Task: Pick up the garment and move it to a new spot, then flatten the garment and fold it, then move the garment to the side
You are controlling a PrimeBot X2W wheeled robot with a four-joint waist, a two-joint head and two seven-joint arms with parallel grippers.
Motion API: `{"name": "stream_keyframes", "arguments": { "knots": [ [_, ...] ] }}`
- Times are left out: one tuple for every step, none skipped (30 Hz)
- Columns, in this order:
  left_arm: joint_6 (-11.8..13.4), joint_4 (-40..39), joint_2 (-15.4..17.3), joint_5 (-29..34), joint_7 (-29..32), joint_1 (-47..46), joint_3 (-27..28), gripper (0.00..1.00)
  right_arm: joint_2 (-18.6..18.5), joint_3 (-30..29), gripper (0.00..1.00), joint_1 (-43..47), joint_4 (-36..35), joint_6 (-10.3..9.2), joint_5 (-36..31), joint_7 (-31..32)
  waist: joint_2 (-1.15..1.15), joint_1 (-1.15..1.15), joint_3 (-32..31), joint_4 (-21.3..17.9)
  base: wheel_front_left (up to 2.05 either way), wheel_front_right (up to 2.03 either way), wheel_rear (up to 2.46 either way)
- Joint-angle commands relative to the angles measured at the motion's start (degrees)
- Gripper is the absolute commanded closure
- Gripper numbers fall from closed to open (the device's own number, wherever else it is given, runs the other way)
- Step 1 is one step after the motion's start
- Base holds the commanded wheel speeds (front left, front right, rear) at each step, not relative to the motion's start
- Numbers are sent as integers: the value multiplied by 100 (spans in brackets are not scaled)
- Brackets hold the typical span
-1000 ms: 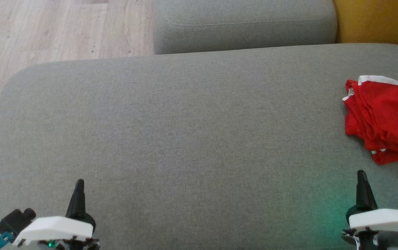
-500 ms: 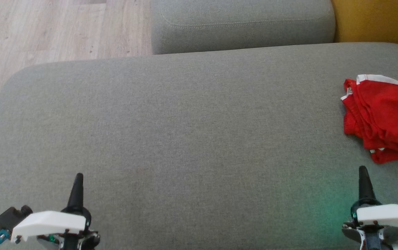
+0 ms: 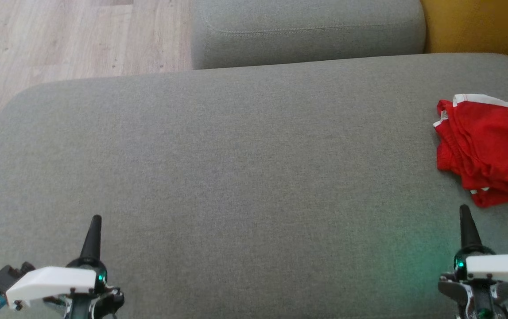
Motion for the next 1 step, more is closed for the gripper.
{"name": "stream_keyframes", "arguments": {
  "knots": [
    [-35,-216,35,-213,58,-388,186,100,-39,56,100,-370,-235,-3,239,72,0,0,0,-4,0,0,0]
  ]
}}
